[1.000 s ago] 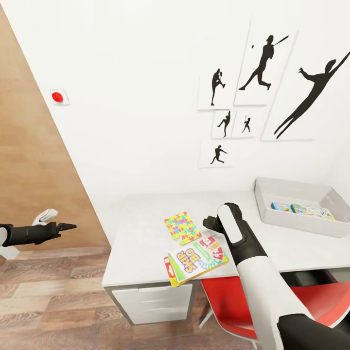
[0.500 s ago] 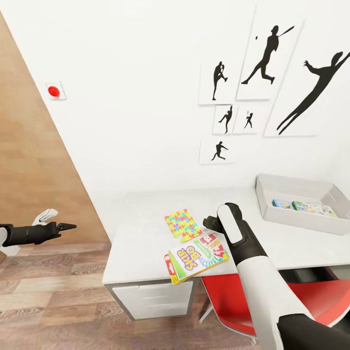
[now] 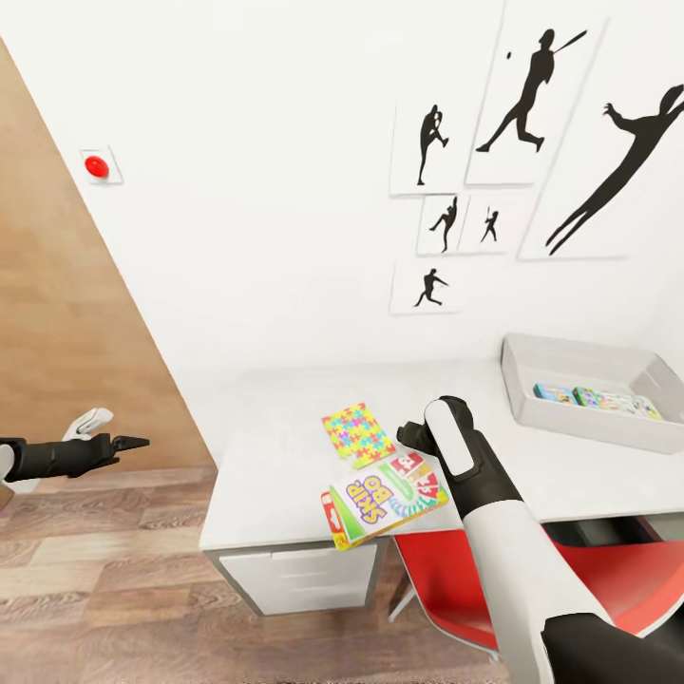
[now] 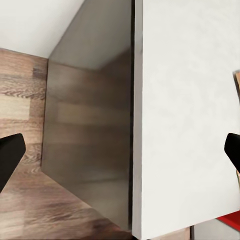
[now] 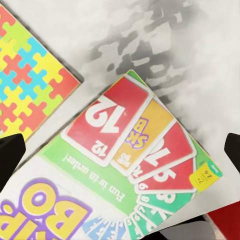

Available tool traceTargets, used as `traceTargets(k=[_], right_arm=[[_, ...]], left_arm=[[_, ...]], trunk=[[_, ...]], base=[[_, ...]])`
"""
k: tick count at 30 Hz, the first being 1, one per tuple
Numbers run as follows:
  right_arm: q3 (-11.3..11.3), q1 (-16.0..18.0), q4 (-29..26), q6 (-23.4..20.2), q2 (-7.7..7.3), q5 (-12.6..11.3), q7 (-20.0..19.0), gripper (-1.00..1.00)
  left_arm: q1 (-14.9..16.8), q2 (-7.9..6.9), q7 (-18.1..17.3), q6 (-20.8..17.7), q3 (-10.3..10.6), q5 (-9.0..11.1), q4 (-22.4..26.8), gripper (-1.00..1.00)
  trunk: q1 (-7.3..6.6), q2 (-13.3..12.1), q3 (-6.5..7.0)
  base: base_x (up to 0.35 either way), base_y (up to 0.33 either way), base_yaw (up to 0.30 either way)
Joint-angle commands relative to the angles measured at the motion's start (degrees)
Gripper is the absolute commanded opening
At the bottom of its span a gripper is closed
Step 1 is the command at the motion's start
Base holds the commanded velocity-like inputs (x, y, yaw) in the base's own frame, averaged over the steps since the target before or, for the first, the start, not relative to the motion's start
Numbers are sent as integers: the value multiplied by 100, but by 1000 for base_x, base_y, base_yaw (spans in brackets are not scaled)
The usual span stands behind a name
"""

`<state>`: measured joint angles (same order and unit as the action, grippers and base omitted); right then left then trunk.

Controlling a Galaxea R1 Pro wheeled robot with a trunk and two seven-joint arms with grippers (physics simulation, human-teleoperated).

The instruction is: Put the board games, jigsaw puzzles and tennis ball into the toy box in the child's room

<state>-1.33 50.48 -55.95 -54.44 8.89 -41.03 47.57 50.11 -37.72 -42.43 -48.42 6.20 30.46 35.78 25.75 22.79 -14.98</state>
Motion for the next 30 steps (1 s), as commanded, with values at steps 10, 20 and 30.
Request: traceTargets(k=[10, 20, 30], right_arm=[[-8, 73, -49, -14, -1, -58, 44, 100], [-8, 118, -41, -5, -1, -70, 37, 100], [-8, 120, -44, -5, -1, -66, 33, 100]], left_arm=[[8, -7, -2, -27, 27, 30, -1, 100], [8, -7, -2, -27, 25, 30, -1, 100], [8, -7, 0, -27, 27, 30, -1, 100]], trunk=[[3, 13, -106], [3, 13, -201], [3, 13, -295]], base=[[0, 0, 0], [0, 0, 0], [40, 42, 0]])
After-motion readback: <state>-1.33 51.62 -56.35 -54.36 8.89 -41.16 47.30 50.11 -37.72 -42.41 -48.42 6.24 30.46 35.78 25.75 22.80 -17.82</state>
